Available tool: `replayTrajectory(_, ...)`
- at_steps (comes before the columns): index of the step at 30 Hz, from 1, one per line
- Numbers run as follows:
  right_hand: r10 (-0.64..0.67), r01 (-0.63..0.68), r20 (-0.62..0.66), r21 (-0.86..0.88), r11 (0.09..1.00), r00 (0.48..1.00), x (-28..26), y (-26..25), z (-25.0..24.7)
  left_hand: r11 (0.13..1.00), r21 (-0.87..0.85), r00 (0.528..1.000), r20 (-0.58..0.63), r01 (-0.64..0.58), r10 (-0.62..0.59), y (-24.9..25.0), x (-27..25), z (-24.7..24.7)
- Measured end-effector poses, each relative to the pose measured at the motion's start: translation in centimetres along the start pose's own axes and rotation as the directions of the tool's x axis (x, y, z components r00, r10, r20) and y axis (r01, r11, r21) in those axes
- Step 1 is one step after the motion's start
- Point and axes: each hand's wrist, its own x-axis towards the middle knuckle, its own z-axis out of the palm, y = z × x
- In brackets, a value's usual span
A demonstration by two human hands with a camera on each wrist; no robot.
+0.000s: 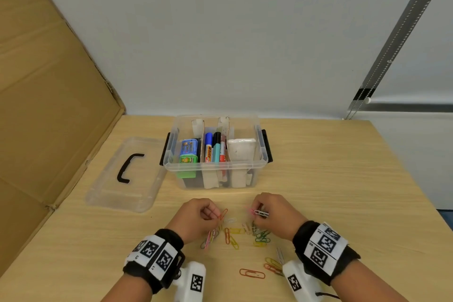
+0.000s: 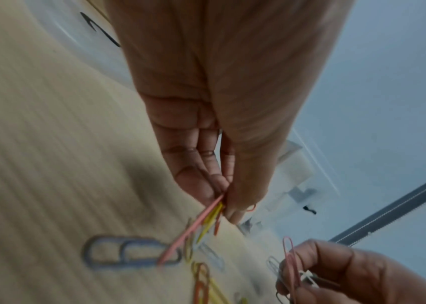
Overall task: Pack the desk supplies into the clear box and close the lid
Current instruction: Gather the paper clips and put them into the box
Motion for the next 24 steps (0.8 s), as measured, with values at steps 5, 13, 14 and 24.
replayTrajectory(5, 0.016, -0.017, 0.004, 0.203, 0.979, 1.0, -0.6, -2.0, -4.0, 0.992, -0.118, 0.999, -0.038, -0.039, 0.035, 1.0, -0.2, -1.6)
replayTrajectory(13, -0.133, 0.148, -0.17, 0.082, 0.986, 0.976, 2.3, -7.7, -11.9, 0.98, -0.191, 0.997, -0.061, -0.064, 0.053, 1.9, -0.4, -2.5)
replayTrajectory(14, -0.148, 0.153, -0.182, 0.009, 0.988, 0.972, 3.3, -8.0, -12.1, 0.979, -0.195, 0.997, -0.06, -0.064, 0.053, 2.0, -0.5, -2.4)
replayTrajectory(24, 0.04, 0.038, 0.172, -0.429, 0.903, 0.984, 8.6, -8.6, -9.2, 0.968, -0.248, 0.998, -0.068, -0.033, 0.017, 0.9, -1.6, -2.3)
